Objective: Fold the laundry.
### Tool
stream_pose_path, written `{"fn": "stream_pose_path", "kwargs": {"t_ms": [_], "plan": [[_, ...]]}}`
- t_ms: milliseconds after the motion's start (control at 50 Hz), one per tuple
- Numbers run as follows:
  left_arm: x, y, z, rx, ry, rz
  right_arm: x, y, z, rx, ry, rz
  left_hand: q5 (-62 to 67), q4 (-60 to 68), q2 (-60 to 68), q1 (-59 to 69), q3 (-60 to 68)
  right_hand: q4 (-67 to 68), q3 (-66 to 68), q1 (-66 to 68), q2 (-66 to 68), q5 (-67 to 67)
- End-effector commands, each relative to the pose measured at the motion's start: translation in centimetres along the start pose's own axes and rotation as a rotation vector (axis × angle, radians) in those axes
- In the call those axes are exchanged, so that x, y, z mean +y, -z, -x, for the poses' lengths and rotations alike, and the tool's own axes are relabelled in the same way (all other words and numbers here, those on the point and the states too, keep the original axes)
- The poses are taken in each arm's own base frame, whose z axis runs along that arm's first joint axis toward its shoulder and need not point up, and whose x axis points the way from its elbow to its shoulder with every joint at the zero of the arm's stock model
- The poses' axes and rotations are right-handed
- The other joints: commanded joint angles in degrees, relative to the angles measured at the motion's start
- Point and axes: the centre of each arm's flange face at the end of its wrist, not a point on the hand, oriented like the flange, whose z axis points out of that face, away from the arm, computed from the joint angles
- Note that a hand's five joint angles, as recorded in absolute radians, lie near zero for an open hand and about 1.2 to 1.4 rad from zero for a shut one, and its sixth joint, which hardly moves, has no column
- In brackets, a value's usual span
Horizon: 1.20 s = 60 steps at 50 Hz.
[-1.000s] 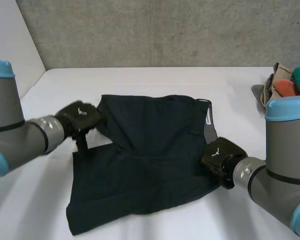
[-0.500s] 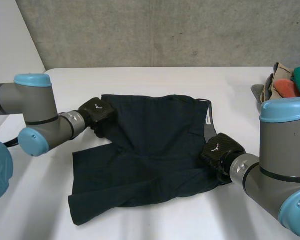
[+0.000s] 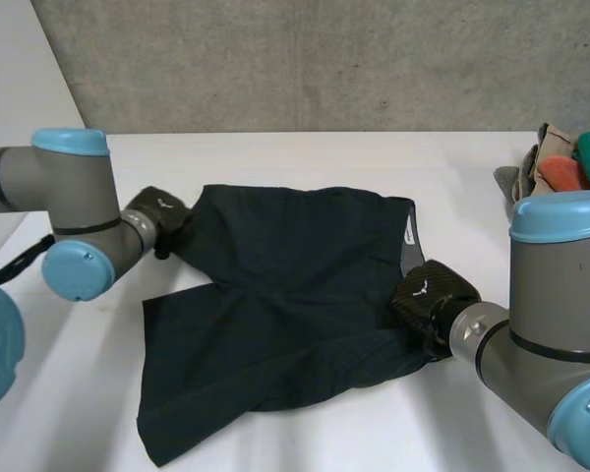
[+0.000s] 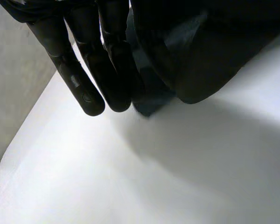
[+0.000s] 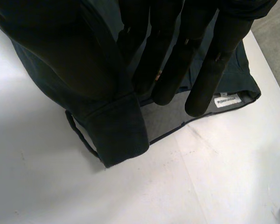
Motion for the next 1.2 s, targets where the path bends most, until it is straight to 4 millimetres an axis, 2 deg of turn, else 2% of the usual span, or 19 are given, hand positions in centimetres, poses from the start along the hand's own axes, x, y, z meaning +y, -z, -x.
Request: {"fn": "stream_pose_path", "kwargs": {"t_ms": [20, 80, 120, 160, 260, 400, 480, 560, 680, 740, 760, 780, 820, 880, 980, 1080, 1180, 1200], "plan": [[0.8, 2.6, 0.4, -0.051, -0.034, 0.161, -0.2, 0.2, 0.6, -0.012, 0.011, -0.005, 13.2, 11.4, 11.6, 13.4, 11.9, 11.3, 11.8, 15.5, 12.1, 11.5], [0.3, 2.7, 0.6, -0.052, -0.024, 0.148, -0.3, 0.2, 0.7, -0.014, 0.012, -0.007, 13.2, 11.4, 11.6, 13.4, 11.9, 11.3, 11.8, 15.5, 12.1, 11.5], [-0.1, 2.7, 0.7, -0.05, -0.008, 0.121, -0.2, 0.2, 0.7, -0.012, 0.012, -0.005, -17.4, -19.1, -19.0, -17.2, -18.7, 11.3, 11.8, 15.5, 12.1, 11.5], [-0.7, 2.7, 1.0, -0.049, 0.023, 0.084, -0.2, 0.2, 0.6, -0.01, 0.012, -0.003, -40.8, -42.6, -42.5, -40.7, -42.2, 11.3, 11.8, 15.5, 12.1, 11.5], [-1.8, 2.6, 1.8, -0.047, 0.108, -0.01, -0.1, 0.1, 0.3, -0.003, 0.007, -0.001, -38.4, -40.2, -40.1, -38.3, -39.8, 11.3, 11.8, 15.5, 12.1, 11.5], [-2.3, 0.7, 1.0, 0.052, 0.165, -0.161, -0.2, 0.1, 0.3, -0.001, 0.007, -0.003, -34.7, -36.5, -36.4, -34.6, -36.1, 11.3, 11.8, 15.5, 12.1, 11.5], [-1.9, -0.9, 0.1, 0.102, 0.134, -0.195, 0.0, 0.0, 0.4, -0.002, 0.006, 0.0, -32.5, -34.3, -34.2, -32.4, -33.9, 11.3, 11.8, 15.5, 12.1, 11.5], [-0.7, -1.9, -0.6, 0.129, 0.094, -0.142, 0.0, -0.1, 0.1, 0.003, 0.003, 0.003, -29.3, -31.1, -31.0, -29.2, -30.7, 11.3, 11.8, 15.5, 12.1, 11.5], [0.5, -2.5, -1.5, 0.187, 0.011, -0.082, 0.2, -0.3, 0.0, 0.005, 0.003, 0.005, -37.7, -39.5, -39.4, -37.6, -39.1, 11.3, 11.8, 15.5, 12.1, 11.5], [0.7, -2.6, -1.6, 0.194, -0.001, -0.071, 0.2, -0.5, -0.1, 0.007, -0.002, 0.007, -29.5, -31.3, -31.2, -29.4, -30.9, 11.3, 11.8, 15.5, 12.1, 11.5], [0.8, -2.7, -1.6, 0.191, 0.0, -0.067, 0.2, -0.5, -0.2, 0.01, -0.003, 0.006, -11.8, -13.6, -13.5, -11.7, -13.2, 11.3, 11.8, 15.5, 12.1, 11.5], [0.7, -2.6, -1.6, 0.188, 0.003, -0.068, 0.2, -0.5, -0.2, 0.01, -0.003, 0.006, 1.0, -0.8, -0.7, 1.2, -0.4, 11.3, 11.8, 15.5, 12.1, 11.5], [0.7, -2.5, -1.4, 0.181, 0.008, -0.06, 0.3, -0.5, -0.2, 0.009, -0.004, 0.006, 13.2, 11.4, 11.5, 13.3, 11.8, 11.3, 11.8, 15.5, 12.1, 11.5], [0.4, -2.0, -0.5, 0.137, 0.021, -0.035, 0.3, -0.6, -0.4, 0.015, -0.006, 0.008, 13.2, 11.4, 11.6, 13.4, 11.9, 11.3, 11.8, 15.5, 12.1, 11.5], [-0.2, 0.2, 1.0, 0.046, 0.026, 0.028, 0.1, -0.5, -0.4, 0.016, -0.003, 0.001, 13.2, 11.4, 11.6, 13.4, 11.9, 11.3, 11.8, 15.5, 12.1, 11.5], [-0.2, 1.4, 1.0, 0.012, 0.024, 0.074, 0.0, -0.3, 0.0, 0.008, 0.003, -0.001, 13.2, 11.4, 11.6, 13.4, 11.9, 11.3, 11.8, 15.5, 12.1, 11.5], [0.3, 1.4, 0.7, -0.001, 0.021, 0.108, 0.0, -0.2, 0.4, -0.001, 0.006, -0.001, 13.2, 11.4, 11.6, 13.4, 11.9, 11.3, 11.8, 15.5, 12.1, 11.5], [0.3, 1.4, 0.7, -0.001, 0.02, 0.111, -0.1, -0.2, 0.3, 0.0, 0.004, -0.002, 5.4, 3.6, 3.8, 5.6, 4.1, 11.3, 11.8, 15.5, 12.1, 11.5]]}}
